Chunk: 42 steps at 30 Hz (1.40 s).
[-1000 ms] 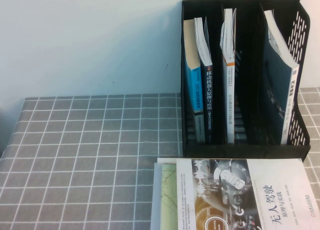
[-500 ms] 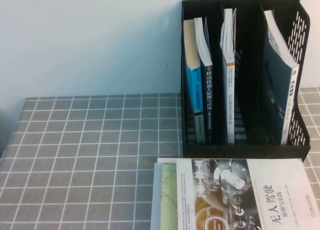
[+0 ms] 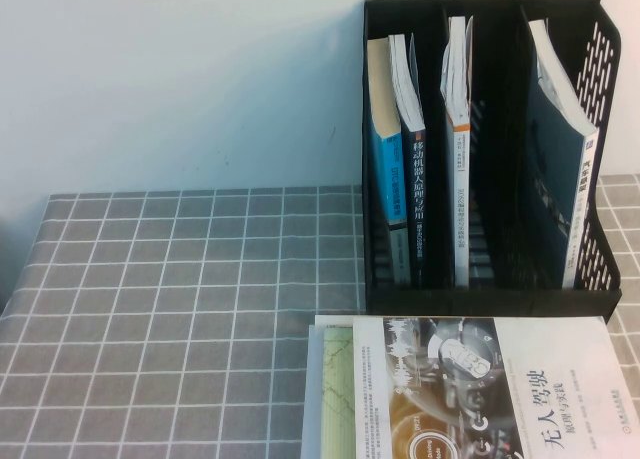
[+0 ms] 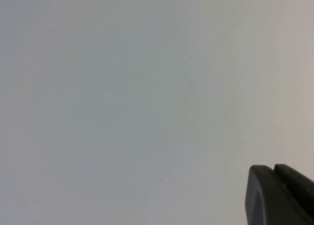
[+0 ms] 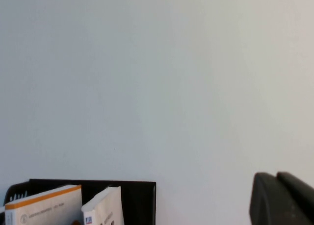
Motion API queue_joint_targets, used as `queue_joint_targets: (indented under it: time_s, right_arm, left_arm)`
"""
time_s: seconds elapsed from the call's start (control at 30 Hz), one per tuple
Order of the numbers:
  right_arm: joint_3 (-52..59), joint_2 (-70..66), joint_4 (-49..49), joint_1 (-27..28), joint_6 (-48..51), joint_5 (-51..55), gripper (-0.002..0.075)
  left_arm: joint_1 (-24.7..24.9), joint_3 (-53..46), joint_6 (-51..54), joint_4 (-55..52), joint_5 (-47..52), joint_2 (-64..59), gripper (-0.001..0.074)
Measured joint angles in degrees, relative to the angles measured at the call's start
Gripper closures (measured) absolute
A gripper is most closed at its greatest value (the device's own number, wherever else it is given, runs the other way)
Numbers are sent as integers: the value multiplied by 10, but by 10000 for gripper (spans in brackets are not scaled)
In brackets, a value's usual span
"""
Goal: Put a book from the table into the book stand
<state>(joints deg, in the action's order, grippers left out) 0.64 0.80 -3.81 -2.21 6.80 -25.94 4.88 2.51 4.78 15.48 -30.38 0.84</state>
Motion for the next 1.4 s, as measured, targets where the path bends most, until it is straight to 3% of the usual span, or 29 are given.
queue_joint_targets:
  time_s: [0.17,0.37,0.5,0.77,0.9,1.13,1.4]
  right_arm:
    - [-87,0,0,0,38,158,729]
    - [-209,-13,-1,0,55,403,729]
    - [-277,-70,-1,0,49,499,729]
    - [-319,-233,-3,0,10,563,729]
    - [-321,-355,-29,0,16,603,729]
    - [-321,-557,-62,0,72,625,729]
    - [-321,-681,-98,0,129,575,729]
  left_arm:
    - [0,131,-31,36,210,-10,736]
    - [0,241,-36,57,340,-104,736]
    - [0,274,-38,64,447,-202,736]
    - [0,278,42,108,543,-379,736]
    - [23,278,73,248,560,-443,736]
    - [72,278,249,520,631,-571,736]
    - [76,279,433,695,728,-676,736]
